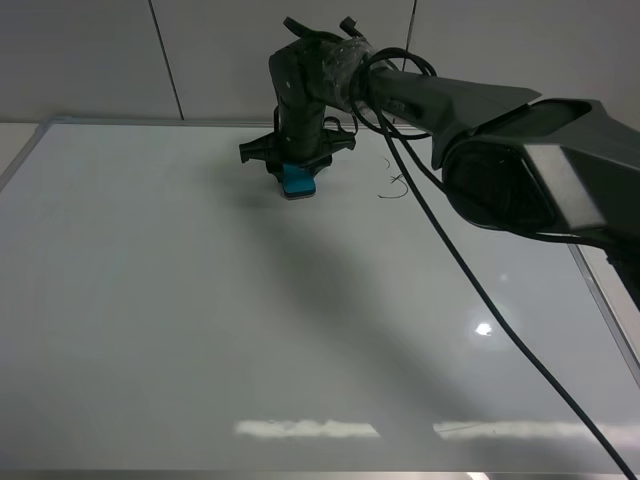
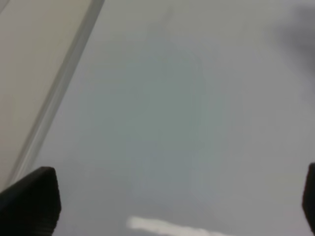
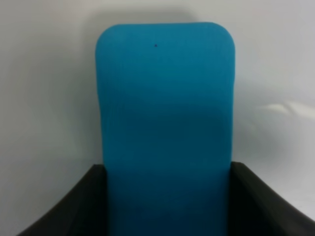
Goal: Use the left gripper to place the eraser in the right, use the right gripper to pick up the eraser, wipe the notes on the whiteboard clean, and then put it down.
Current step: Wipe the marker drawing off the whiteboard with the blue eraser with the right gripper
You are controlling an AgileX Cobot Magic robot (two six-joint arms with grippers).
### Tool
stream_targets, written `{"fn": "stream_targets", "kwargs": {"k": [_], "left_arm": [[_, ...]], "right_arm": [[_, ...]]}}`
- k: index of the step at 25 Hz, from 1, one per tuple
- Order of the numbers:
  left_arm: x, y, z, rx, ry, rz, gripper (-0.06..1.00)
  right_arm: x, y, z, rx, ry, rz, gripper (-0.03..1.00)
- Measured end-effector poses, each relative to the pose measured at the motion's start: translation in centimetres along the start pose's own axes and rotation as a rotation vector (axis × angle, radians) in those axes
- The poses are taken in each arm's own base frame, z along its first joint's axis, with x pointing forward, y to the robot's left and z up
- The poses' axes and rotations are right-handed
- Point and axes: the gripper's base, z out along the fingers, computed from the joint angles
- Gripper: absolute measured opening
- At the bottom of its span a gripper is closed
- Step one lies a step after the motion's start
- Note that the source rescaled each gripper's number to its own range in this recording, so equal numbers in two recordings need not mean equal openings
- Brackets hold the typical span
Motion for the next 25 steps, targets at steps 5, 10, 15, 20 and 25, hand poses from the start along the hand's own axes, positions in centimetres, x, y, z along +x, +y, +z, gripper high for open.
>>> {"fn": "stream_targets", "kwargs": {"k": [5,10,15,20,25], "left_arm": [[0.0,0.0,0.0,0.000,0.000,0.000,1.00],[0.0,0.0,0.0,0.000,0.000,0.000,1.00],[0.0,0.0,0.0,0.000,0.000,0.000,1.00],[0.0,0.0,0.0,0.000,0.000,0.000,1.00],[0.0,0.0,0.0,0.000,0.000,0.000,1.00]], "right_arm": [[-0.2,-0.7,0.1,-0.005,0.010,0.039,0.03],[-0.6,-3.4,0.2,0.042,0.063,0.060,0.03],[-1.0,-7.4,0.1,0.148,0.126,0.017,0.03],[-1.8,-11.6,0.0,0.197,0.142,0.017,0.03],[-2.3,-15.4,0.0,0.266,0.143,0.014,0.03]]}}
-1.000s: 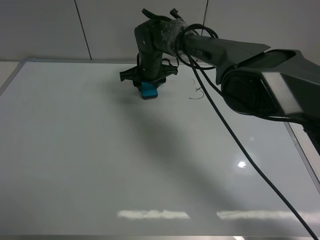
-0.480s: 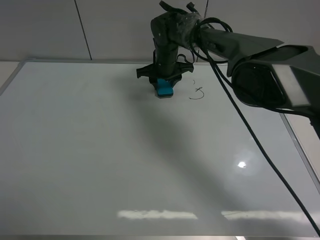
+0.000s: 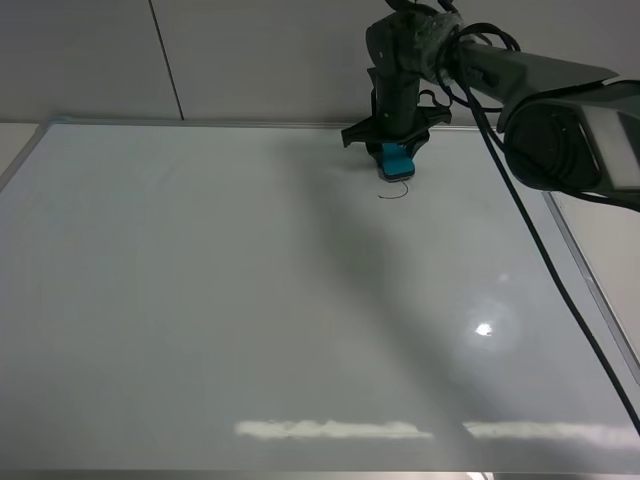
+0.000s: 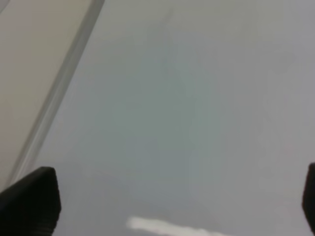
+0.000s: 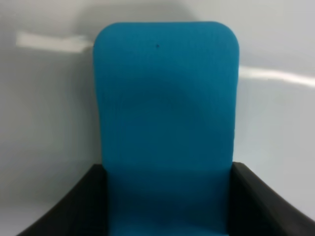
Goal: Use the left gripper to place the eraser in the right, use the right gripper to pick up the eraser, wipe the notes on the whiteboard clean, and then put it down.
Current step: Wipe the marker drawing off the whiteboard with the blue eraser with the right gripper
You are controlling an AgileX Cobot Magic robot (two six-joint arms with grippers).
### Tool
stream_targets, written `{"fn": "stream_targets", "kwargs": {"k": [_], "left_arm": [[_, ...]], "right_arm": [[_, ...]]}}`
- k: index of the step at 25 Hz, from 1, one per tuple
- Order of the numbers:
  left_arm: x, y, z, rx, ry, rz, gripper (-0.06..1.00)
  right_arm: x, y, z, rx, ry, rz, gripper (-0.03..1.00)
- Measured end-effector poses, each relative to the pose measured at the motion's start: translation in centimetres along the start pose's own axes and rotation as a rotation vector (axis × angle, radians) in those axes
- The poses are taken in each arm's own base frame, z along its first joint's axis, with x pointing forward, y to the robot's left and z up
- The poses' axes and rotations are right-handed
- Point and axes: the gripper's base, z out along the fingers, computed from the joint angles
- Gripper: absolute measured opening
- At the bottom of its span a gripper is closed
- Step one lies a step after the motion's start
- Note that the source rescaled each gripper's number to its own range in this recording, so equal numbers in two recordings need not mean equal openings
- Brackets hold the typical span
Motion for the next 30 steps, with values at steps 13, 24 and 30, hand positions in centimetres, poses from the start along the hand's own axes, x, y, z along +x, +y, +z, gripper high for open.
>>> {"fn": "stream_targets", "kwargs": {"k": [13,24,30], "left_arm": [[0.0,0.0,0.0,0.000,0.000,0.000,1.00],[0.0,0.0,0.0,0.000,0.000,0.000,1.00],[0.0,0.0,0.0,0.001,0.000,0.000,1.00]], "right_arm": [[0.7,3.1,-1.1,-0.017,0.010,-0.218,0.03],[2.9,10.3,-3.2,-0.236,0.028,-0.359,0.03],[2.8,10.2,-3.6,-0.261,0.023,-0.380,0.03]]}}
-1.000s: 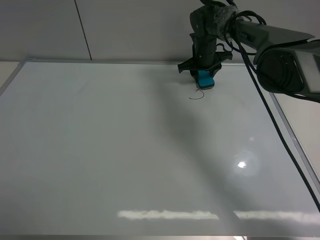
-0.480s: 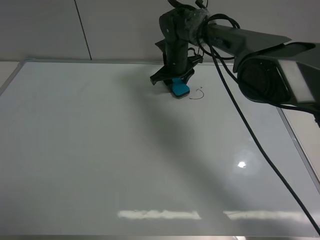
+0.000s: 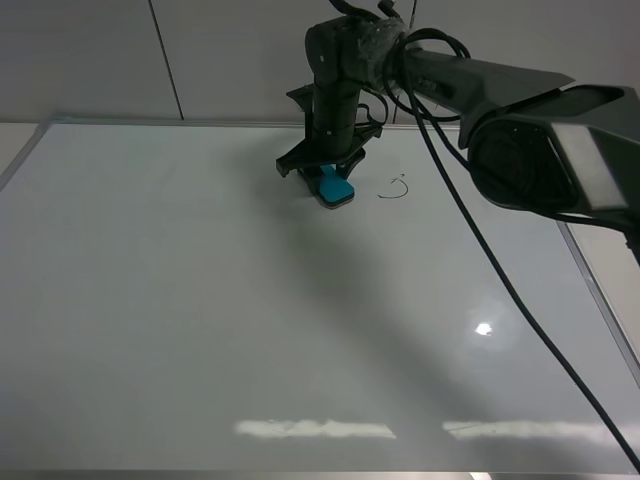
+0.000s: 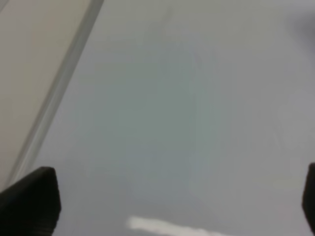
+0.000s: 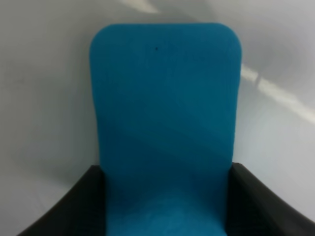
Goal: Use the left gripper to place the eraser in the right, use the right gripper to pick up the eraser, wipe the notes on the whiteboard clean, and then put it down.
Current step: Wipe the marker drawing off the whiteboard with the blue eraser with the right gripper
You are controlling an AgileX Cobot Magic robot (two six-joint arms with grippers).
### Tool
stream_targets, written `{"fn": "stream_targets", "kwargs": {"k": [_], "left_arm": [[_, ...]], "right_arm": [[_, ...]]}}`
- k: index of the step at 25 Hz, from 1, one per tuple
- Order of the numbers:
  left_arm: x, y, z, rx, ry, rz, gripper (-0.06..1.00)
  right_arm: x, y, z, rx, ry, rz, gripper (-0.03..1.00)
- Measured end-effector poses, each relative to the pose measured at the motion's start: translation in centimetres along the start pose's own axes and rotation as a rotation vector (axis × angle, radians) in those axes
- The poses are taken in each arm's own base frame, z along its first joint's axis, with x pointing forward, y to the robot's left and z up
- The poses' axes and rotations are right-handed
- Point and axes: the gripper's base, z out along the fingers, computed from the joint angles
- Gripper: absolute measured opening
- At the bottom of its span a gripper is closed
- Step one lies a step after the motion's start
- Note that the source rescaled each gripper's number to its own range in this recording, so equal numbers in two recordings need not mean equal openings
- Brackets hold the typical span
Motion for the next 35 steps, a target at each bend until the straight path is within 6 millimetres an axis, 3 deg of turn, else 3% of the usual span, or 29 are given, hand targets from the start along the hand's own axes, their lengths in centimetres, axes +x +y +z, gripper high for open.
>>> {"fn": "stream_targets", "kwargs": {"k": [10,17,23,29,35], "left_arm": [[0.0,0.0,0.0,0.000,0.000,0.000,1.00],[0.0,0.0,0.0,0.000,0.000,0.000,1.00],[0.0,0.0,0.0,0.000,0.000,0.000,1.00],[0.0,0.0,0.0,0.000,0.000,0.000,1.00],[0.0,0.0,0.0,0.000,0.000,0.000,1.00]], "right_arm": [[0.2,-1.2,-1.3,-0.071,0.001,-0.009,0.03],[0.0,-2.6,-3.4,-0.091,-0.038,-0.010,0.03],[2.2,-2.5,-3.4,-0.097,0.036,-0.026,0.03],[5.2,-3.2,-3.8,-0.089,-0.068,0.032,0.03],[7.4,-4.7,-2.3,-0.085,-0.059,0.107,0.03]]}}
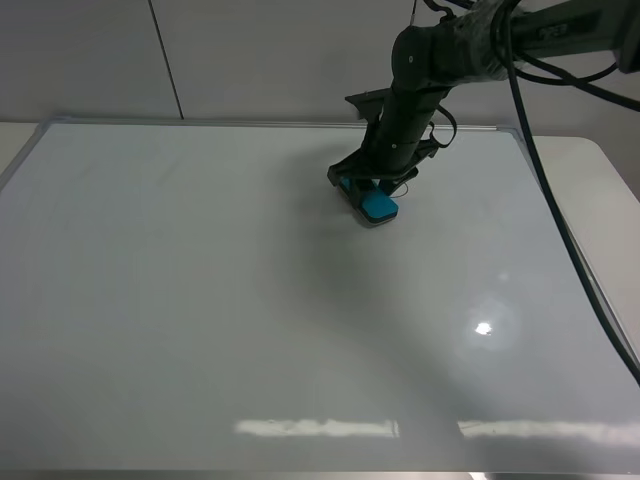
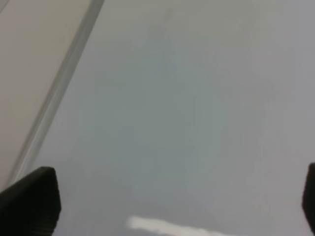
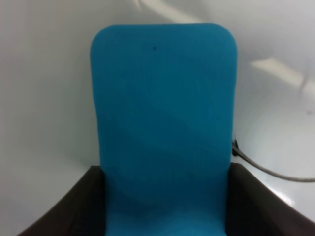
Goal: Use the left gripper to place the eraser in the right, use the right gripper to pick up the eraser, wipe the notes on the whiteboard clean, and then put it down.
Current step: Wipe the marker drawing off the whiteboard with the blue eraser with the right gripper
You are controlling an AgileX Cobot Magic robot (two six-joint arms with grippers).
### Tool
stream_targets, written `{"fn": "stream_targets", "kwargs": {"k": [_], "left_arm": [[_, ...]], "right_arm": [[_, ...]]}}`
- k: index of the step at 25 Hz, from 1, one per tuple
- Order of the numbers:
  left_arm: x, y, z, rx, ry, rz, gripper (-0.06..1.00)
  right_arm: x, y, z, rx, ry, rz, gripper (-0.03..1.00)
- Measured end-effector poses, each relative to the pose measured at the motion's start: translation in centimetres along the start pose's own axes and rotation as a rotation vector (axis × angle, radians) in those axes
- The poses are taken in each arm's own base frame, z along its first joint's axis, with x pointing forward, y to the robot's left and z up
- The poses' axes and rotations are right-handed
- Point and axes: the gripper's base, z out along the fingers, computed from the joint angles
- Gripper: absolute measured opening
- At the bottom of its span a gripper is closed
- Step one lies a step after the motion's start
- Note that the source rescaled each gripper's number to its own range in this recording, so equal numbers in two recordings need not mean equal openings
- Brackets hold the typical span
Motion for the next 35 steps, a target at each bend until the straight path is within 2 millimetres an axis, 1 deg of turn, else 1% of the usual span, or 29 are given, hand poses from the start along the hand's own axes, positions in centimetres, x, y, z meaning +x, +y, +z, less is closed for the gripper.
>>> {"fn": "stream_targets", "kwargs": {"k": [3,7,13,18,21,24,25,27,33,35], "left_arm": [[0.0,0.0,0.0,0.000,0.000,0.000,1.00],[0.0,0.0,0.0,0.000,0.000,0.000,1.00],[0.0,0.0,0.0,0.000,0.000,0.000,1.00],[0.0,0.0,0.0,0.000,0.000,0.000,1.00],[0.0,0.0,0.0,0.000,0.000,0.000,1.00],[0.0,0.0,0.0,0.000,0.000,0.000,1.00],[0.0,0.0,0.0,0.000,0.000,0.000,1.00],[0.0,0.0,0.0,0.000,0.000,0.000,1.00],[0.0,0.0,0.0,-0.001,0.000,0.001,1.00],[0.0,0.0,0.0,-0.001,0.000,0.001,1.00]], "right_arm": [[0.6,-0.7,0.5,-0.001,0.005,0.025,0.03],[0.9,-1.7,0.6,0.000,-0.008,0.060,0.03],[1.2,-4.8,0.3,0.027,-0.017,0.137,0.03],[1.7,-7.7,-0.1,0.089,-0.017,0.212,0.03],[1.8,-8.5,-0.2,0.118,-0.017,0.229,0.03],[1.7,-7.9,-0.2,0.120,-0.021,0.210,0.03],[1.5,-7.5,-0.1,0.122,-0.025,0.195,0.03],[1.1,-6.0,0.0,0.114,-0.041,0.162,0.03],[0.0,1.0,1.0,0.041,-0.097,0.061,0.03],[-0.2,2.3,1.2,0.031,-0.117,0.052,0.03]]}}
